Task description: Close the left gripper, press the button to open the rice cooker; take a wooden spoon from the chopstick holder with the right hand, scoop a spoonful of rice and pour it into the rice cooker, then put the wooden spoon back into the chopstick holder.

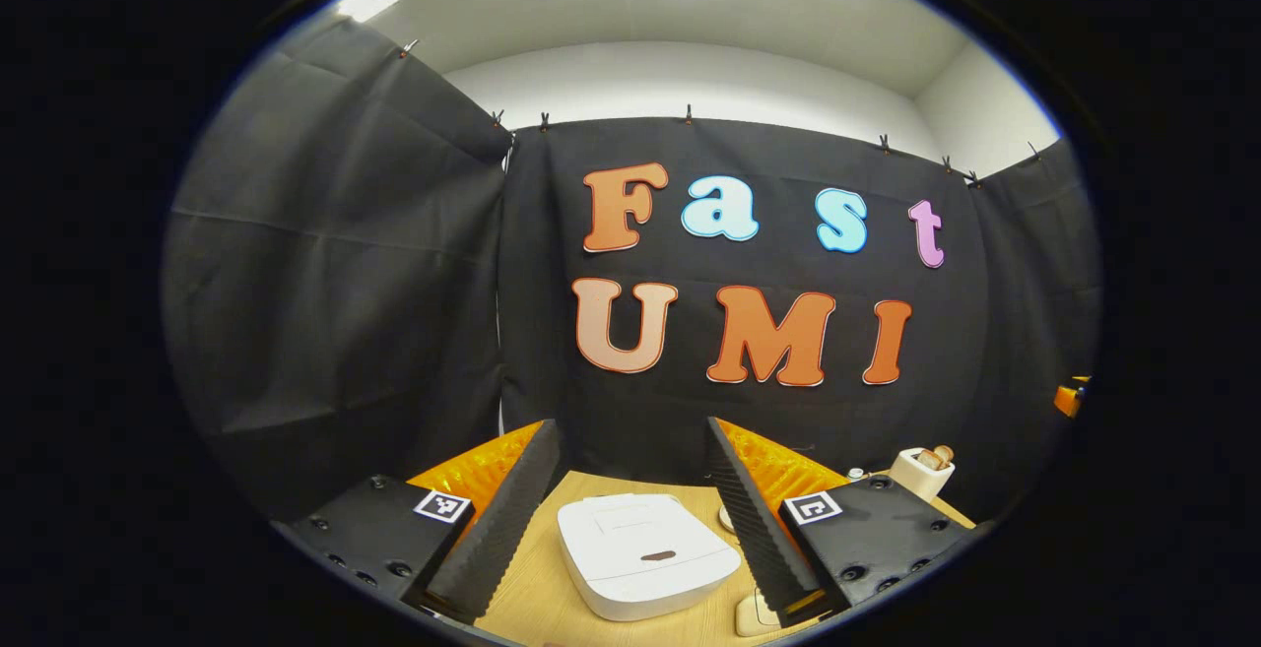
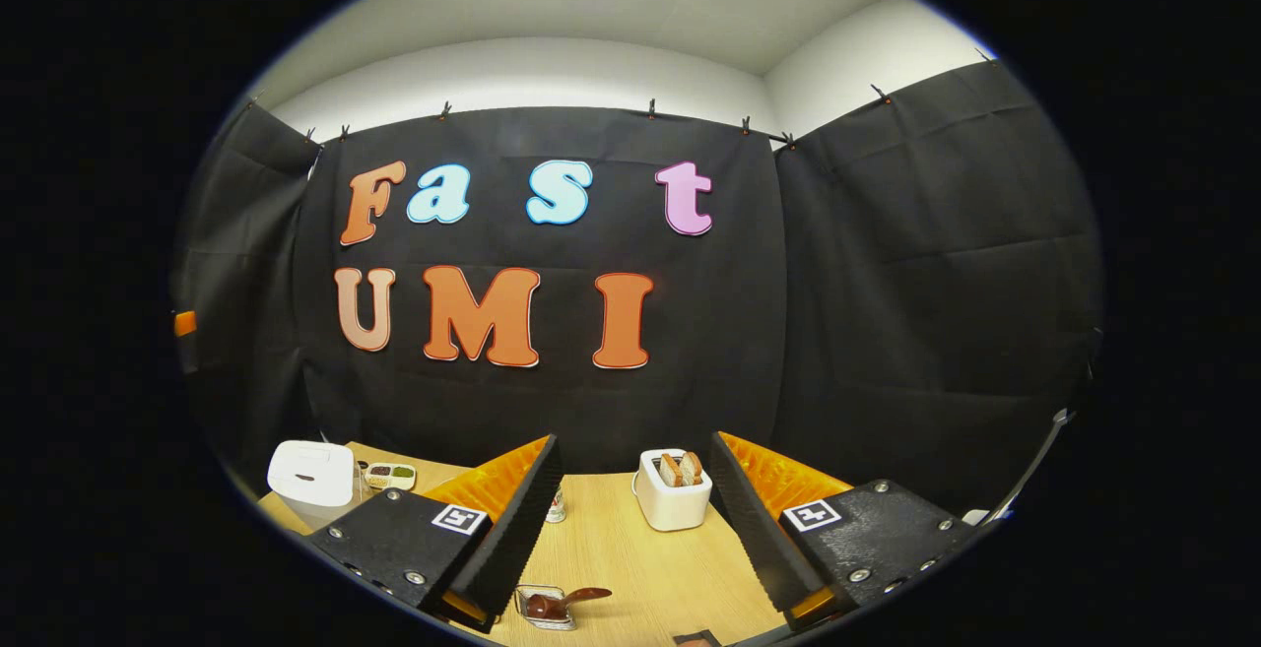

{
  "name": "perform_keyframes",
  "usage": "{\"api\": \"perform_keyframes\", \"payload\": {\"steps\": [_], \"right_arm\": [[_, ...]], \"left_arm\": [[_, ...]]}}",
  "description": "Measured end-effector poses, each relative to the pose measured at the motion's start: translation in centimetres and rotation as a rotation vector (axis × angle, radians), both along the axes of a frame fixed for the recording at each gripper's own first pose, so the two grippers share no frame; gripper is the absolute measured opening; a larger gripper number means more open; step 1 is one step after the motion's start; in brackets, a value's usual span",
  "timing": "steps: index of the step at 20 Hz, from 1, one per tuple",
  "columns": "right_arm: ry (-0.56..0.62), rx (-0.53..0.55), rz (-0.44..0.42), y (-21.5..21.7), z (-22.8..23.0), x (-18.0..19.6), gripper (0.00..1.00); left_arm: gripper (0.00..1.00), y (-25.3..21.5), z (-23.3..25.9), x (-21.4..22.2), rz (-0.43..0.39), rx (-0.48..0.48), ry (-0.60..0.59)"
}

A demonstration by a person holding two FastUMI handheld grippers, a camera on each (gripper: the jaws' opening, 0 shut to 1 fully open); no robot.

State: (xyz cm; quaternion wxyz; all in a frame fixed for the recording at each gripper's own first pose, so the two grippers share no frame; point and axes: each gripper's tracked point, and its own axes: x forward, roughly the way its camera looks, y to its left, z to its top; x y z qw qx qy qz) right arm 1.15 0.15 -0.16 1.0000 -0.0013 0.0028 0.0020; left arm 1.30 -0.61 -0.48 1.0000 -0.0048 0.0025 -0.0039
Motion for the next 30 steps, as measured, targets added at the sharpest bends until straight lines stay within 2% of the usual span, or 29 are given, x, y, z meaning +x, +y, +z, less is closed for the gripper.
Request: {"api": "perform_keyframes", "payload": {"steps": [7, 9, 10, 13, 16, 17, 18, 20, 21, 22, 25, 30], "right_arm": [[0.003, -0.007, -0.007, -0.3, -0.1, -0.1, 0.94], [0.004, -0.007, -0.007, -0.3, -0.1, -0.1, 0.94], [0.004, -0.008, -0.007, -0.4, -0.1, 0.0, 0.94], [0.006, -0.009, -0.007, -0.3, -0.2, -0.1, 0.94], [0.008, -0.009, -0.005, -0.2, -0.3, 0.0, 0.94], [0.009, -0.009, -0.005, -0.2, -0.2, -0.1, 0.94], [0.009, -0.008, -0.002, -0.1, -0.2, -0.1, 0.94], [0.007, -0.009, 0.0, 0.0, -0.1, 0.0, 0.94], [0.007, -0.01, 0.0, 0.1, 0.0, -0.1, 0.94], [0.007, -0.01, 0.0, 0.1, -0.1, 0.0, 0.94], [0.009, -0.006, 0.0, 0.1, -0.1, -0.2, 0.94], [0.016, -0.005, 0.002, 0.3, -0.4, 0.0, 0.94]], "left_arm": [[0.98, 0.0, -0.5, 0.4, -0.003, -0.005, 0.015], [0.83, -0.2, -0.6, 0.4, -0.003, 0.002, 0.017], [0.8, -0.1, -0.8, 0.3, 0.005, 0.012, 0.022], [0.42, 0.0, -0.7, 0.3, 0.007, 0.022, 0.019], [0.42, -0.4, -1.0, 0.3, -0.012, 0.024, 0.032], [0.48, -0.6, -1.0, 0.3, -0.02, 0.031, 0.034], [0.48, -0.4, -1.1, 0.9, -0.013, 0.047, 0.025], [0.13, 0.2, -0.6, 0.5, 0.022, 0.057, 0.018], [0.05, 0.4, -0.5, 0.3, 0.035, 0.051, 0.021], [0.06, 0.1, -1.6, 1.8, 0.01, 0.032, 0.02], [0.04, -0.8, -1.6, 1.0, -0.036, -0.016, 0.047], [0.04, -2.2, -3.1, 2.6, -0.088, 0.056, 0.108]]}}
